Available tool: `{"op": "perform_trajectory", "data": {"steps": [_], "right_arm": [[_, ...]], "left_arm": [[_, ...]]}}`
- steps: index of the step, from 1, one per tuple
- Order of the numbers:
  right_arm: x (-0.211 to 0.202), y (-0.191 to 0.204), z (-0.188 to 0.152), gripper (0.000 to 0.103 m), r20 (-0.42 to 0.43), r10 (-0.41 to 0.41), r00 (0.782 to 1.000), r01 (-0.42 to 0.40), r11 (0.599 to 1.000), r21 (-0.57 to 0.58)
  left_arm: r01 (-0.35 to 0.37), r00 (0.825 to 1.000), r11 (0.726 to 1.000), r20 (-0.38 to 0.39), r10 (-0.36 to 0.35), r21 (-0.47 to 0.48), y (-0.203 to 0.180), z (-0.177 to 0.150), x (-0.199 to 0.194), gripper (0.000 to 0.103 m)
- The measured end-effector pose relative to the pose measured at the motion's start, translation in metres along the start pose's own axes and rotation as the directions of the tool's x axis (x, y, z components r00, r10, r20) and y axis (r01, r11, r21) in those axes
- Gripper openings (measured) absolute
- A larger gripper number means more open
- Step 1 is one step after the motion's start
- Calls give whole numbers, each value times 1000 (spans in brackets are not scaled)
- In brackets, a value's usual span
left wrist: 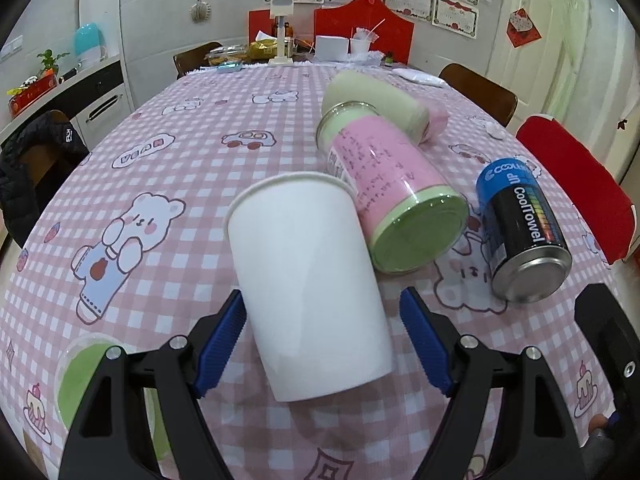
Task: Flip cup upside down
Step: 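Move the left gripper down around the white paper cup and close it, then lift the white paper cup with the left gripper toward the right gripper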
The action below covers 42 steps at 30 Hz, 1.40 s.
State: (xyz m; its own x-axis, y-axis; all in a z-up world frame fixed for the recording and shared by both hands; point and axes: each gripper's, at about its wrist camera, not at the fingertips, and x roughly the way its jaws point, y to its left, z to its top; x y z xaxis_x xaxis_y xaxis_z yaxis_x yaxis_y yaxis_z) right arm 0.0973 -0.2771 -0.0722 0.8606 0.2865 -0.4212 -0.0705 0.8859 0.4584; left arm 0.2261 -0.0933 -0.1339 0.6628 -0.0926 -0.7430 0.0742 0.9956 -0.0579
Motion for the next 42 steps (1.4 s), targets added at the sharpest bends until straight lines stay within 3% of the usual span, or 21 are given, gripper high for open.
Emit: {"op": "perform_trajectory", "data": {"steps": [11, 27, 42], "right_arm": [[-1, 5, -2, 95, -10, -40, 999, 40, 999, -18], [-36, 23, -16, 95, -1, -106, 994, 106, 993, -54], [-46, 29, -18, 95, 8, -130, 992, 130, 989, -69]], "left_arm": [[44, 999, 998, 4, -44, 35, 2, -8, -13, 62], [101, 992, 989, 60, -108, 110, -9, -47, -68, 61], [105, 989, 983, 84, -119, 153, -18, -65, -82, 61]]}}
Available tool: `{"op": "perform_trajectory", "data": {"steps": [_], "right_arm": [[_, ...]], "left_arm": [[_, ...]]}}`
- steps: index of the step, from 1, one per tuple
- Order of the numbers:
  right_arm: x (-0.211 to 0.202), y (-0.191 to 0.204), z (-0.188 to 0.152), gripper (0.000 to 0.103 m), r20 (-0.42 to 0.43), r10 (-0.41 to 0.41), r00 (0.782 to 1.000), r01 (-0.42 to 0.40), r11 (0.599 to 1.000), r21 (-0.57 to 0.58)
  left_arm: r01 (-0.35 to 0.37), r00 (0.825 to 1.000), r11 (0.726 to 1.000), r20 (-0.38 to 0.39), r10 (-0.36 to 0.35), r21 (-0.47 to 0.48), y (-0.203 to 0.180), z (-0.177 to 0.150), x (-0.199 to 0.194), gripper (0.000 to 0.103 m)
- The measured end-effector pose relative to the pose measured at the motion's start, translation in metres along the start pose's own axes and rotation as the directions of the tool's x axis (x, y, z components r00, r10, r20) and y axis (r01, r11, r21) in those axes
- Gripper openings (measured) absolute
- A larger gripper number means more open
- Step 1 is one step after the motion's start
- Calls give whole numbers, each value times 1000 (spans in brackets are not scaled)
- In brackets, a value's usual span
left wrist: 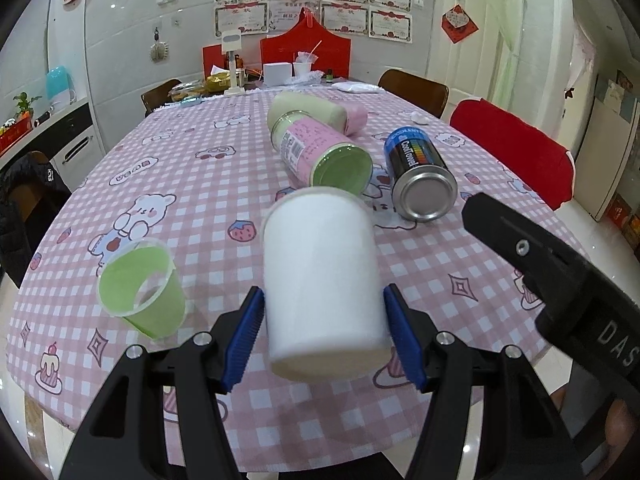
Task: Flip cup upside down
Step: 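Lift the white paper cup with the left gripper toward the right gripper, then close the right gripper on the white cup while the left gripper opens and releases it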
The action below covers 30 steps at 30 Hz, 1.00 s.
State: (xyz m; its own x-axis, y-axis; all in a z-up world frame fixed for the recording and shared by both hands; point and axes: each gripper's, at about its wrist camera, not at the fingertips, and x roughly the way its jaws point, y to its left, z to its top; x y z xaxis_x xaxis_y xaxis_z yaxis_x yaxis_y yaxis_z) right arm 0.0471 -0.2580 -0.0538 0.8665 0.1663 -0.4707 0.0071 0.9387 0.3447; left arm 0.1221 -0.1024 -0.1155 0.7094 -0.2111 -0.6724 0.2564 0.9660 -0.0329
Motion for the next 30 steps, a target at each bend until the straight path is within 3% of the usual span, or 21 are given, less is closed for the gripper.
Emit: {"op": "perform_trajectory", "data": {"steps": [17, 20, 25, 30], "right_arm": [[-5, 13, 10, 95, 20, 4, 1000, -4, 1000, -23], [-9, 15, 14, 95, 31, 10, 999, -10, 1000, -25], [-9, 22, 24, 95, 21, 18, 1000, -17, 999, -35], [7, 34, 26, 95, -55, 4, 998, -7, 998, -58]], "left_arm": [[28, 1000, 999, 8, -28, 27, 0, 0, -3, 62], [61, 998, 998, 22, -61, 31, 2, 1, -12, 67], [136, 989, 990, 66, -135, -24, 30, 8, -34, 67], [75, 993, 991, 98, -64, -110, 67, 14, -42, 67]]}}
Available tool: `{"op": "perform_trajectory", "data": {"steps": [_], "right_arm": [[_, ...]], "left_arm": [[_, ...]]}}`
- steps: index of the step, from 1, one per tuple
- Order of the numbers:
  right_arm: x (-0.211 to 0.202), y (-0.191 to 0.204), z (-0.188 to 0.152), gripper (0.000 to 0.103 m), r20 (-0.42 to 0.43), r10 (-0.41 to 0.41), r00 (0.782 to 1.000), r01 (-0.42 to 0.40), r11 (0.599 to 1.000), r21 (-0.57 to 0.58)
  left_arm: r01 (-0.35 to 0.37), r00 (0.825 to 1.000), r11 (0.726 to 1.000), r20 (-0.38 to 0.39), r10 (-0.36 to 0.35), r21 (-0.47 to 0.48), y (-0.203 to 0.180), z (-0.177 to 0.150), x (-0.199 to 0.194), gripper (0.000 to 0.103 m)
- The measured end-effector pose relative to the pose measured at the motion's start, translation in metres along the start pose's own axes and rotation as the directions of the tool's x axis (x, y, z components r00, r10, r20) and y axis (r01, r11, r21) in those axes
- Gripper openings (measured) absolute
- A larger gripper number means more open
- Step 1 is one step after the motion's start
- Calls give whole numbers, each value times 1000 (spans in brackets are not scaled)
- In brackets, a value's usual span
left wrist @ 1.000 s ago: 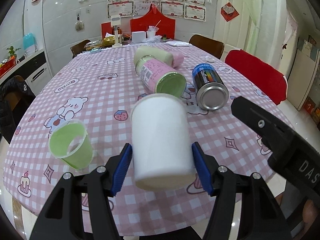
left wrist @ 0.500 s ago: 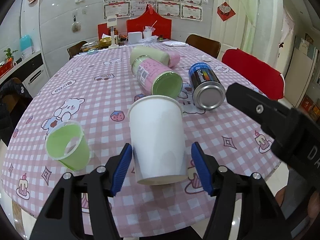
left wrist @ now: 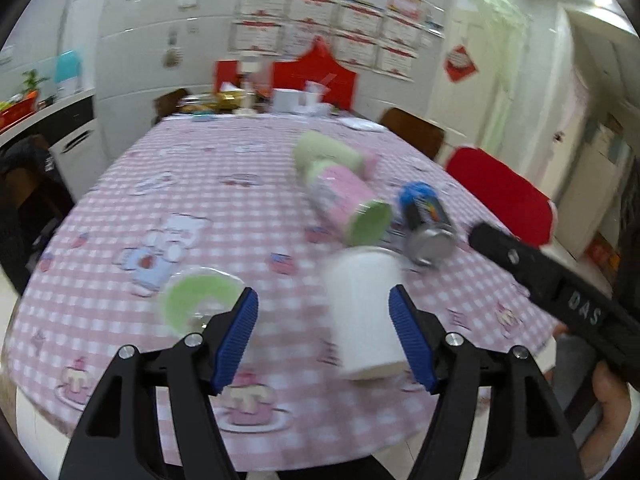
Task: Flip cup upside down
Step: 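Close the right gripper on the white cup while the left gripper opens and releases it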
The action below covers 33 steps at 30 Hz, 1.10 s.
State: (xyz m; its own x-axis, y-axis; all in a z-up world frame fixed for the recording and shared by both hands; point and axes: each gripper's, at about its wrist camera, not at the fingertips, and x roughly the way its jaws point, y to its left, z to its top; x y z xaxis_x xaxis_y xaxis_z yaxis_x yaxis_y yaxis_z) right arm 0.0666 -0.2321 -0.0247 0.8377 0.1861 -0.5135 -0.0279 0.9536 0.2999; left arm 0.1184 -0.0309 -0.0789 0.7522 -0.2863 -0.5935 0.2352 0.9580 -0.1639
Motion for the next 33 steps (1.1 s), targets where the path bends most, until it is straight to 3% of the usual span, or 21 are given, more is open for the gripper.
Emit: {"op": "perform_trajectory", "data": {"steps": [7, 13, 20, 24, 28, 33], "right_arm": [[41, 22, -5, 95, -186, 69, 980, -65, 998, 27], [70, 34, -4, 95, -278, 146, 949, -125, 988, 92], [91, 35, -6, 95, -321, 172, 931, -138, 982, 125], [96, 36, -7, 94, -318, 159, 935, -130, 985, 112], [99, 38, -7, 75, -313, 146, 938, -124, 988, 90], [95, 49, -5, 71, -288, 132, 948, -127, 991, 37]], "left_arm": [[-99, 995, 993, 7, 99, -64, 38, 6, 0, 67], [-124, 992, 989, 3, 125, -86, 57, 5, 3, 67], [-125, 992, 986, 5, 126, -108, 68, 4, 8, 67], [-127, 992, 983, 3, 128, -130, 78, 4, 9, 67], [-127, 992, 982, -1, 128, -140, 83, 3, 10, 67], [-125, 992, 981, -7, 126, -149, 86, 1, 12, 67]]}}
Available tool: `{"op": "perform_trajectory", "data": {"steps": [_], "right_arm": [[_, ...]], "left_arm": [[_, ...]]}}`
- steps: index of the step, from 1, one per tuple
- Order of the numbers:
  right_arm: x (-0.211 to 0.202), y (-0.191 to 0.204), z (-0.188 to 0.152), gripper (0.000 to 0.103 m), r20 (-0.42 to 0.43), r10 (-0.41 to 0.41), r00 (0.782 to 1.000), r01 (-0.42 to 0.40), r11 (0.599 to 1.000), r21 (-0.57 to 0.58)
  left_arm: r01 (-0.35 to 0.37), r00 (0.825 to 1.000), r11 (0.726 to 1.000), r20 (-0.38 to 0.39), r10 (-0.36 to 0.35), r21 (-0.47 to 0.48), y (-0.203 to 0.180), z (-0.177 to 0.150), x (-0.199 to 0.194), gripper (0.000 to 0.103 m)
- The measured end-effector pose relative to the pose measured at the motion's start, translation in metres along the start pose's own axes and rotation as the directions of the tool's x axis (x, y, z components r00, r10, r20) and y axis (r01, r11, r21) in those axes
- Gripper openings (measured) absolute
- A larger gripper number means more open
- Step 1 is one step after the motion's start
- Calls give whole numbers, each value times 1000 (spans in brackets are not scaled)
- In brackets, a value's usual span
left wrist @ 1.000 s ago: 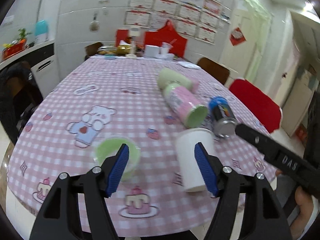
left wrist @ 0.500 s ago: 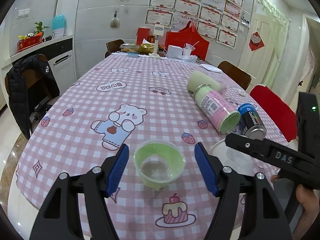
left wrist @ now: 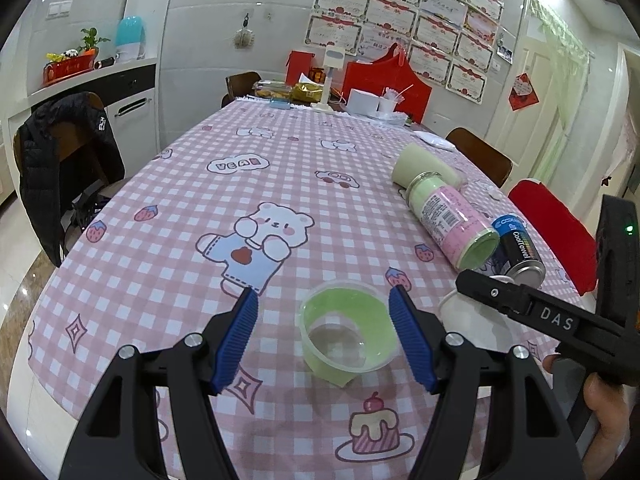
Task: Flip cup upside down
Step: 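Close the right gripper on the white cup while the left gripper opens and releases it, then rotate the held white cup with the right gripper until its mouth faces up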
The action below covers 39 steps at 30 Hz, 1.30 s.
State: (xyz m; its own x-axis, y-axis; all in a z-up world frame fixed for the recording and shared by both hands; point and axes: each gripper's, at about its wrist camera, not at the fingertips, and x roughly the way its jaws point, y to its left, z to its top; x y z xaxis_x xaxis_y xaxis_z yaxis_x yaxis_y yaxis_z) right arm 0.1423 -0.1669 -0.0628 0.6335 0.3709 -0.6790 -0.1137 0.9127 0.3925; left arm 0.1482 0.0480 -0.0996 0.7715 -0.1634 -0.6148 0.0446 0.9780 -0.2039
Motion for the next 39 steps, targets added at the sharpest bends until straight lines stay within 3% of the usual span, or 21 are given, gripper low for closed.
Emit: {"op": "perform_trajectory", "data": {"steps": [8, 9, 10, 11, 21, 23, 25, 33, 39], "right_arm": [[-20, 23, 7, 71, 118, -34, 992, 48, 993, -111], [-23, 27, 7, 68, 140, -45, 989, 64, 989, -131], [-25, 30, 8, 55, 155, -48, 987, 72, 987, -147], [-28, 33, 7, 54, 171, -47, 984, 76, 983, -165], [-21, 33, 5, 54, 165, -53, 985, 83, 980, -180], [-29, 26, 5, 57, 192, -55, 980, 83, 986, -143], [-37, 16, 4, 71, 214, -59, 975, 81, 993, -91], [-61, -24, -10, 85, 245, -67, 967, 43, 994, 102], [-75, -56, -32, 95, 203, -28, 979, -39, 947, 318]], "left_arm": [[-9, 1000, 999, 17, 10, -33, 8, 2, -3, 67], [-9, 1000, 999, 22, 10, -38, 9, 2, -3, 67], [-9, 1000, 999, 25, 10, -43, 9, 3, -4, 67], [-9, 1000, 999, 27, 10, -47, 10, 3, -5, 67], [-5, 1000, 999, 30, 6, -39, 9, 2, -7, 67], [-3, 1000, 999, 29, 5, -36, 8, 2, -7, 67], [-5, 1000, 999, 29, 6, -32, 6, 3, -6, 67], [42, 999, 999, 13, -43, 24, -17, 6, -5, 67], [60, 998, 994, 11, -61, 94, -45, 4, -7, 67]]}}
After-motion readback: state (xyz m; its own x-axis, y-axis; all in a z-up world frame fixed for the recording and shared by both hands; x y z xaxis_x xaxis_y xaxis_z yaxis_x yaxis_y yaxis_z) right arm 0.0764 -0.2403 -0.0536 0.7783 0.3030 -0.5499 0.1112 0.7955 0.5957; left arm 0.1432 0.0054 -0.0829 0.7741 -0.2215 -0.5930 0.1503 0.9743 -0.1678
